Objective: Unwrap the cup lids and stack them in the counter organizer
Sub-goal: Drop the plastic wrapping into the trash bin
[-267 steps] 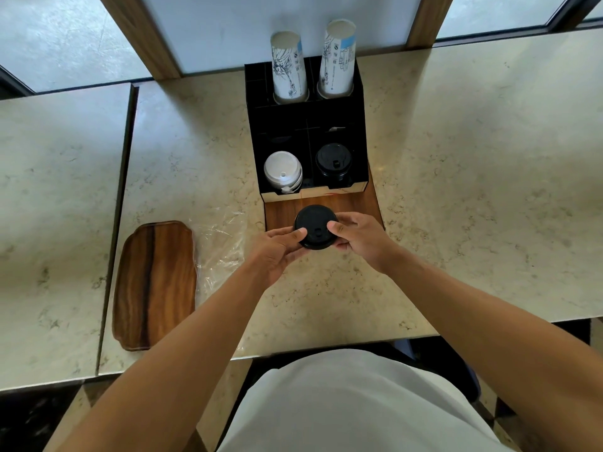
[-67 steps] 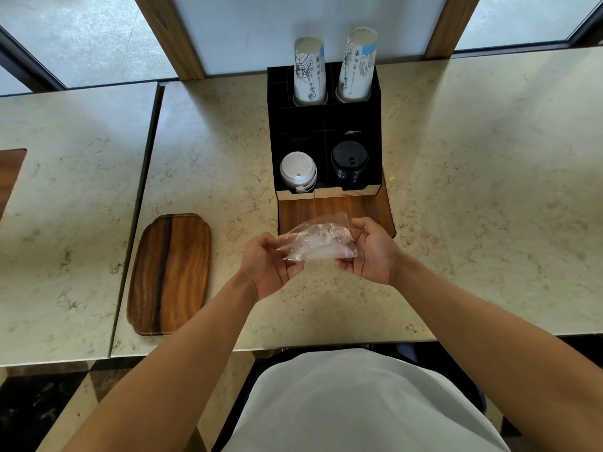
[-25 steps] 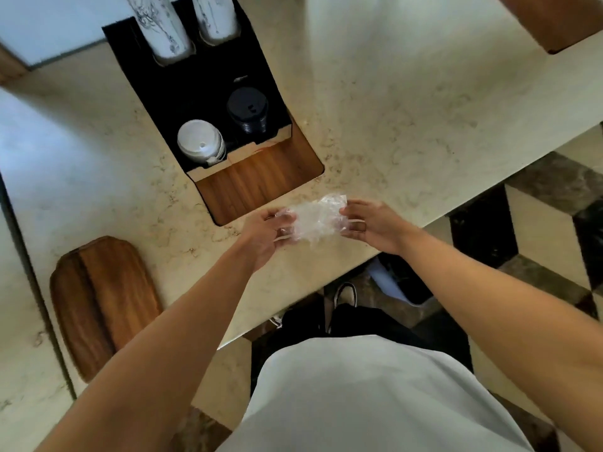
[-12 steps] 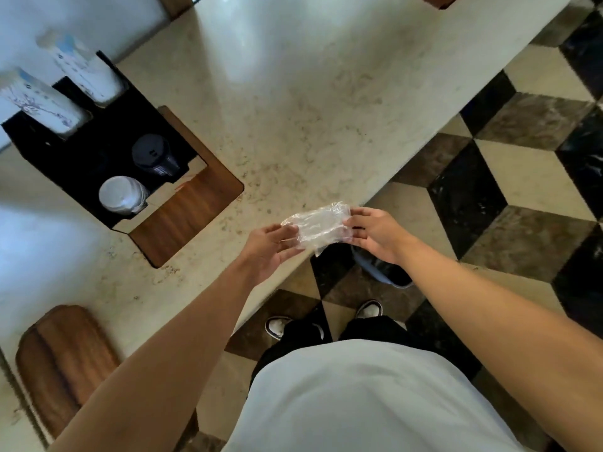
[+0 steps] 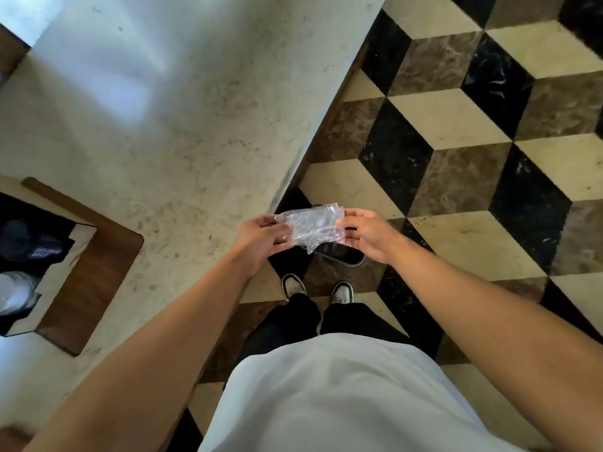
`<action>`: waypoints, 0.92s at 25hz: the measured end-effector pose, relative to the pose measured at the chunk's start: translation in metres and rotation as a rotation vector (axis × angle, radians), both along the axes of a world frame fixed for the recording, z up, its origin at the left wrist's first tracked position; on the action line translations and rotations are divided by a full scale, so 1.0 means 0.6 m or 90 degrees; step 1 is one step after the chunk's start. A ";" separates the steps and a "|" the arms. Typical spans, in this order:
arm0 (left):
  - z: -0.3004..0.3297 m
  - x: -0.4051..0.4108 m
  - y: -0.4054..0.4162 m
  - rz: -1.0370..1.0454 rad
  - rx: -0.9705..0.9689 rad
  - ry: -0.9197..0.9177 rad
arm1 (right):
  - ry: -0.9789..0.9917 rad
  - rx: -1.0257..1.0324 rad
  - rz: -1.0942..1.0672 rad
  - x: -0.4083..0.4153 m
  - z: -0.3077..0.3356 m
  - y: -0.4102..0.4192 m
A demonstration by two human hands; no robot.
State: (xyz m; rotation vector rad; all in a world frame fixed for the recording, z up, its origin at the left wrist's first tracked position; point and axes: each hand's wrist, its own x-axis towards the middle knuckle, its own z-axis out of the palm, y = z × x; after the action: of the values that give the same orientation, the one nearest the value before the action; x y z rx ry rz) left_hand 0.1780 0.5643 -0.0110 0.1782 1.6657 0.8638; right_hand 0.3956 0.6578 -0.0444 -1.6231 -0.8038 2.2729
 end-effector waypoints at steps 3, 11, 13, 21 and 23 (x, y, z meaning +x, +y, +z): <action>-0.022 0.024 0.049 -0.047 -0.015 -0.020 | -0.035 0.000 -0.087 0.033 -0.011 0.004; -0.097 0.088 0.117 -0.155 -0.062 0.059 | -0.158 -0.057 -0.209 0.079 -0.080 -0.025; -0.130 0.105 0.128 -0.163 -0.080 0.072 | -0.197 -0.069 -0.199 0.086 -0.118 -0.025; -0.410 0.163 0.154 -0.151 -0.170 0.203 | -0.275 -0.148 -0.154 0.097 -0.417 0.005; -0.495 0.166 0.157 -0.137 -0.190 0.216 | -0.283 -0.163 -0.139 0.096 -0.504 0.013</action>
State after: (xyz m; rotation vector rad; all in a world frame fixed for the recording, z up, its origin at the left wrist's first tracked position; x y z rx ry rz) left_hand 0.2779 0.6584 -0.3080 0.3031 2.0259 0.4317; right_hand 0.4531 0.6655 -0.3465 -2.2553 -0.3980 1.9516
